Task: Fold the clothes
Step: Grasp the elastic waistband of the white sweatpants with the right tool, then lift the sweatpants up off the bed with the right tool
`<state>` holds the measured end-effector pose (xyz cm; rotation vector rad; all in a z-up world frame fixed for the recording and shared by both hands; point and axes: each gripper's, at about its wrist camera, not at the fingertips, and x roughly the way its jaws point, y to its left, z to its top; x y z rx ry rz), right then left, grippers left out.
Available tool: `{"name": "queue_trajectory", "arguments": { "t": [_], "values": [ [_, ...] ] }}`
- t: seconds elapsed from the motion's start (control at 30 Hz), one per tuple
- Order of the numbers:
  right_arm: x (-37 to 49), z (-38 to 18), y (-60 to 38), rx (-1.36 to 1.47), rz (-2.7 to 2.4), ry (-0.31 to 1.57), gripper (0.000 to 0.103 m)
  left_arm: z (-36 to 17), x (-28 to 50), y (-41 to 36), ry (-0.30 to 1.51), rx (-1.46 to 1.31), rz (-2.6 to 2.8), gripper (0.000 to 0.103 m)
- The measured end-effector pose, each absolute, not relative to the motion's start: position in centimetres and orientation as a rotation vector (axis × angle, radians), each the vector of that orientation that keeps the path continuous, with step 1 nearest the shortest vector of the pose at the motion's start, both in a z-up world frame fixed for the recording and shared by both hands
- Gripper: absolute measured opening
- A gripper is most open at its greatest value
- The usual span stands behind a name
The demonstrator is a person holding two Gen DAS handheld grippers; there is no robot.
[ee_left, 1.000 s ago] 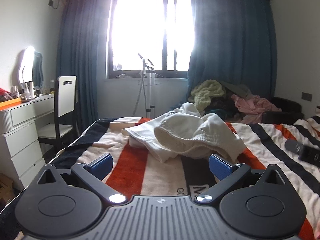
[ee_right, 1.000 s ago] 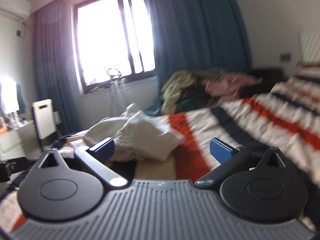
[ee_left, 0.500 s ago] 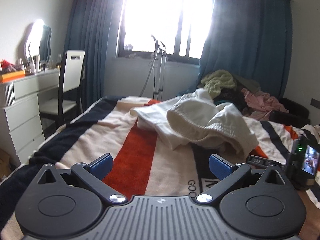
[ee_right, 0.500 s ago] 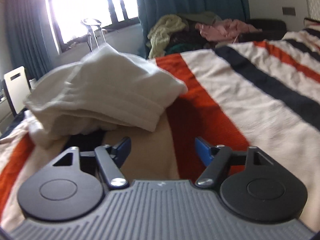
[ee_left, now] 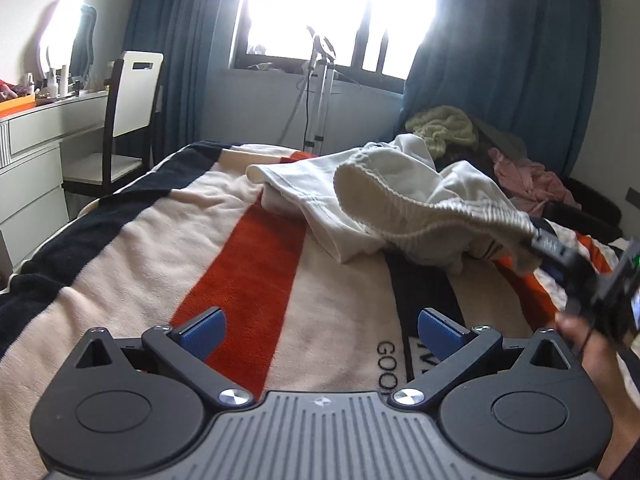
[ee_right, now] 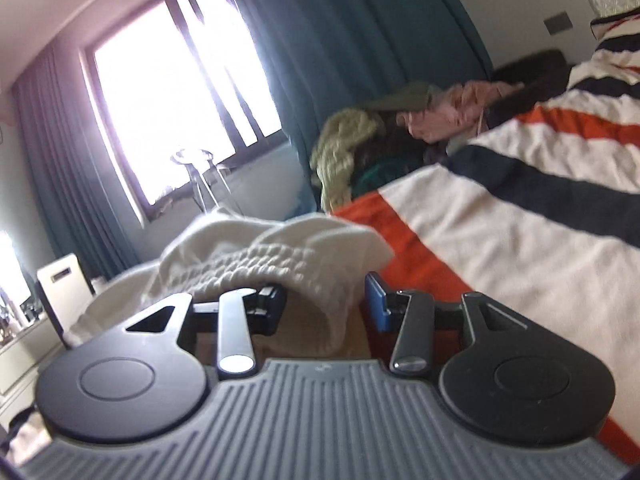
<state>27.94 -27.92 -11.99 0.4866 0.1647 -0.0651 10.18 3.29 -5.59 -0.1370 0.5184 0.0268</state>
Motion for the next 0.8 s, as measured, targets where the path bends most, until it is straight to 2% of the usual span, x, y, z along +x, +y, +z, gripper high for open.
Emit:
{"name": "queue_trajectory", "arguments": {
  "t": [0.1,0.13,0.27,0.67,0.8],
  "values": [
    [29.4,-12.0,-27.3,0.464,-0.048,0.219,0.045,-6.0,10.4,3.0,0.521,-0.12,0.022,0.103],
    [29.8,-12.1,-27.2,0.455,-0.045,0.241,0.036,-6.1,10.4,2.8,0.521,-0.112,0.02,0.103],
    [28.4,-10.6,-26.3,0.362,-0.048,0.246,0.013,-6.2,10.5,2.4,0.523,-0.102,0.011,0.103],
    [15.2,1.6,-25.7,0.17,0.098,0.01,0.01,-4.3,8.1,0.8,0.424,0.031,0.035,0.103],
    [10.8,3.4,-25.6,0.122,0.143,-0.016,0.009,-3.3,6.4,0.4,0.398,0.041,0.0,0.103]
  ]
}}
